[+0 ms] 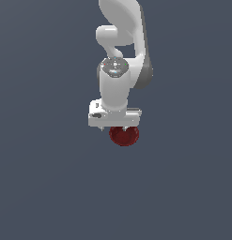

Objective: Pick up the object and move it to a goal position.

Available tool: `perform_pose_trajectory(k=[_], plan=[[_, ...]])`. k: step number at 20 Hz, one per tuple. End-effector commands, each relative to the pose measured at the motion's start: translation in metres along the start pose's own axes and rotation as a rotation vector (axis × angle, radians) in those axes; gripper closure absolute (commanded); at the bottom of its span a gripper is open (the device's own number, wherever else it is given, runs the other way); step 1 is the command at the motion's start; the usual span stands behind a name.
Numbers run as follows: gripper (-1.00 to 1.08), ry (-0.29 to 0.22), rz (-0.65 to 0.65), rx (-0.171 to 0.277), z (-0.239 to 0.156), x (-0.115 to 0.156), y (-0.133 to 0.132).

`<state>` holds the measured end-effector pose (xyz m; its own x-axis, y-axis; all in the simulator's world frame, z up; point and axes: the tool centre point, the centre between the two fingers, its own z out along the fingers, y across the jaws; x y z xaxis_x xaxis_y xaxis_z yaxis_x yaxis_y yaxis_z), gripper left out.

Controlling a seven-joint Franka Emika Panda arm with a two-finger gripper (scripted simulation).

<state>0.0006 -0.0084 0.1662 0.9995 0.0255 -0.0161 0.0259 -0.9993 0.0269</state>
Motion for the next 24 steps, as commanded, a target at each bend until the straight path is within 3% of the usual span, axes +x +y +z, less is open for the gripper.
perform_pose_trajectory(k=[1, 6, 12, 24], plan=[[-0.2, 0.0, 0.0, 0.0, 0.0, 0.0, 0.0], [-0.2, -0.005, -0.014, -0.012, 0.002, -0.002, -0.003], [-0.2, -0.023, -0.067, -0.059, 0.011, -0.01, -0.013], [-0.2, -0.078, -0.3, -0.248, 0.044, -0.045, -0.05]])
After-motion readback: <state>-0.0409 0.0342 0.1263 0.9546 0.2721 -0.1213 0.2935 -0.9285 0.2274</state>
